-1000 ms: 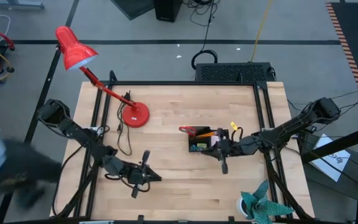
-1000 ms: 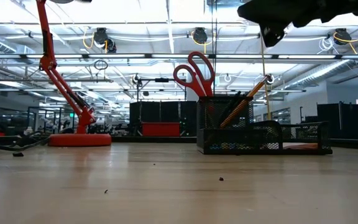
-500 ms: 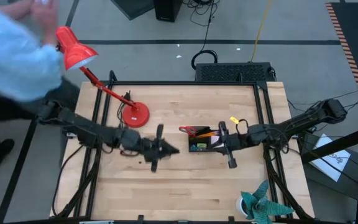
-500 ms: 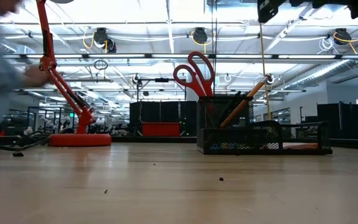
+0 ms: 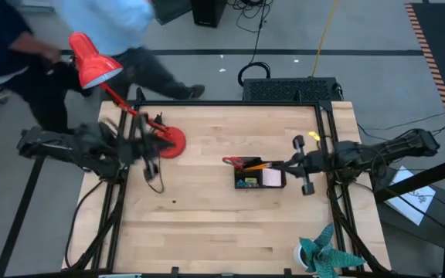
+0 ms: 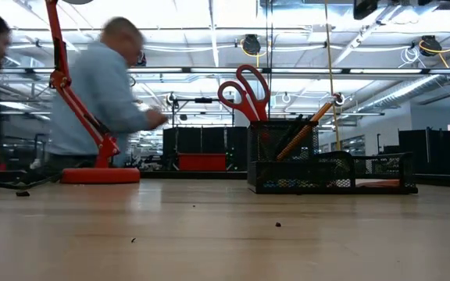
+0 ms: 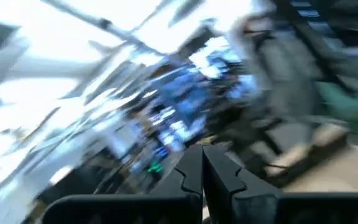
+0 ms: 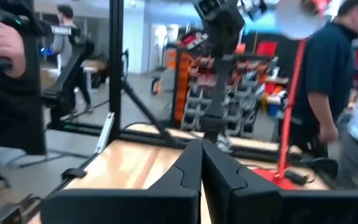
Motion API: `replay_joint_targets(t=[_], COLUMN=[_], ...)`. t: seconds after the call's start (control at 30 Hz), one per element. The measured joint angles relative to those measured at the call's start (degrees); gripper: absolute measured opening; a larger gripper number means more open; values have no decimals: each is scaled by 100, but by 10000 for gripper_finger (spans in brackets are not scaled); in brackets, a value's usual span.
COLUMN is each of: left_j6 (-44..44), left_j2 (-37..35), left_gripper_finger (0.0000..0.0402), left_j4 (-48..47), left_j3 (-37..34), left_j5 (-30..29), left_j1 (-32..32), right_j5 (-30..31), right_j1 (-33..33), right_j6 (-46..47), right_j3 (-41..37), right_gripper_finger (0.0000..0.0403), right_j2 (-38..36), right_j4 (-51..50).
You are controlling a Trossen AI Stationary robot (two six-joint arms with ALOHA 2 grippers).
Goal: Pick and place office supplies into organizer
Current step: Return to Home Position
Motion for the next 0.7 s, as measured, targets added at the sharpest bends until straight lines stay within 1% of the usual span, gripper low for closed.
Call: replay_joint_targets(t=[0.07,0.1,0.13,0.17,0.23,0.3,0.37,0.43,0.57,0.63,0.7], left_j6=[-408,-616,-858,-1141,-1637,-2064,-2419,-2517,-2552,-2859,-3061], left_j2=[-406,-532,-586,-622,-579,-387,-183,-39,-27,-3,30], left_gripper_finger=[3,3,3,4,4,3,3,4,2,3,3], left_j4=[84,147,314,527,875,1234,1558,1990,3420,3901,4146], left_j3=[-318,-512,-709,-898,-1248,-1509,-1813,-2168,-3030,-3427,-3651], left_j5=[-34,153,523,1017,1892,2431,2797,3064,3176,3324,3695], left_j1=[460,754,1020,1317,1857,2298,2642,2876,3347,3686,3961], right_j5=[-3,0,-18,-82,-351,-699,-992,-1215,-1663,-1675,-1677], right_j1=[-99,-195,-319,-469,-809,-1124,-1367,-1560,-1866,-1984,-2140], right_j6=[-103,-109,-79,-1,278,585,876,1111,1311,1356,1360], right_j3=[-323,-498,-667,-828,-1077,-1289,-1460,-1588,-1793,-1908,-1993], right_gripper_finger=[0,0,0,0,0,0,0,0,0,0,0], right_j2=[-255,-348,-413,-435,-427,-412,-403,-412,-487,-485,-456], right_j4=[265,468,630,785,1037,1226,1433,1554,1602,1718,1865])
